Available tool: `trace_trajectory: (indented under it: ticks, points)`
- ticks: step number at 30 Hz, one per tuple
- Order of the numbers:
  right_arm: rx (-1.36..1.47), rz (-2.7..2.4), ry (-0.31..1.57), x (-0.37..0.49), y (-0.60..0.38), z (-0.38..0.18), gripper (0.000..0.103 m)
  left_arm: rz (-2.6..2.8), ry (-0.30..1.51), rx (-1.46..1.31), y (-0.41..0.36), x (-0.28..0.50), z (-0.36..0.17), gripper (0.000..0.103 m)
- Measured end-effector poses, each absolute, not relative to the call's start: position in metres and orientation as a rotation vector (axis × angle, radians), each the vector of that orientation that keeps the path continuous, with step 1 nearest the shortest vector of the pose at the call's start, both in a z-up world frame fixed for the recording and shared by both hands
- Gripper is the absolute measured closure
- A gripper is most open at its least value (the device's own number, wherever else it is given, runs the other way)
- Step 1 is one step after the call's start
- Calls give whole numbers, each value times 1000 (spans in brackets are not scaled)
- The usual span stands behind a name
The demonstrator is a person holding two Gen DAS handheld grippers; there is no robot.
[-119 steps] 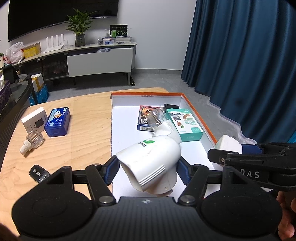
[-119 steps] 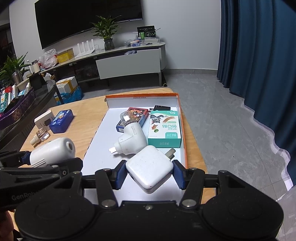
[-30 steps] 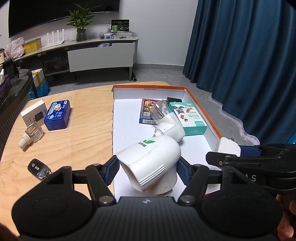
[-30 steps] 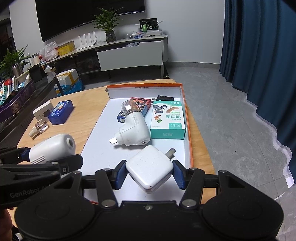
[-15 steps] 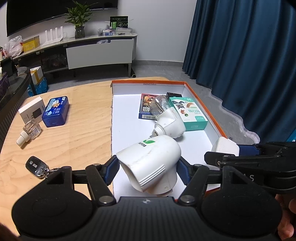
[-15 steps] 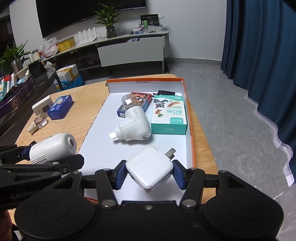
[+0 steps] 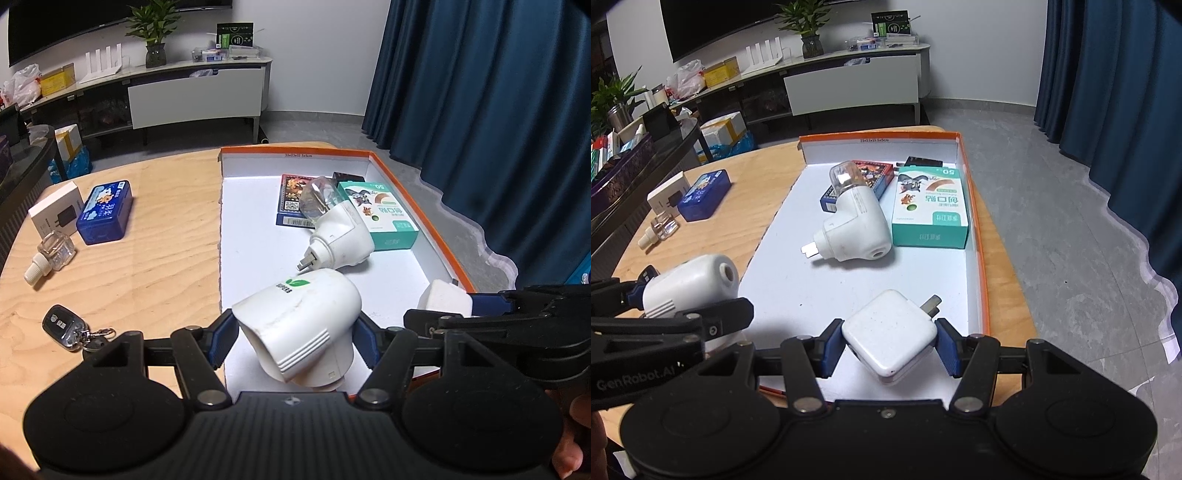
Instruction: Organize rigid objects
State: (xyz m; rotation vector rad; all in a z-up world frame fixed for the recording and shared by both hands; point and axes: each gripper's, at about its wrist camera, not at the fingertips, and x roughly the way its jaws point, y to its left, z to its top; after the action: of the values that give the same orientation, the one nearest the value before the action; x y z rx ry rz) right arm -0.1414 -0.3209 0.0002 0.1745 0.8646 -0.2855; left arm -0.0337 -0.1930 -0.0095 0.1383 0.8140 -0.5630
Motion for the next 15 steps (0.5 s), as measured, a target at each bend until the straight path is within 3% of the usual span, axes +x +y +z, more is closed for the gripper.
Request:
trace_trajectory:
  ticks: [15]
  points:
    - [179, -309, 910, -134, -328, -15, 37, -637, 875, 98, -203, -13, -23, 36]
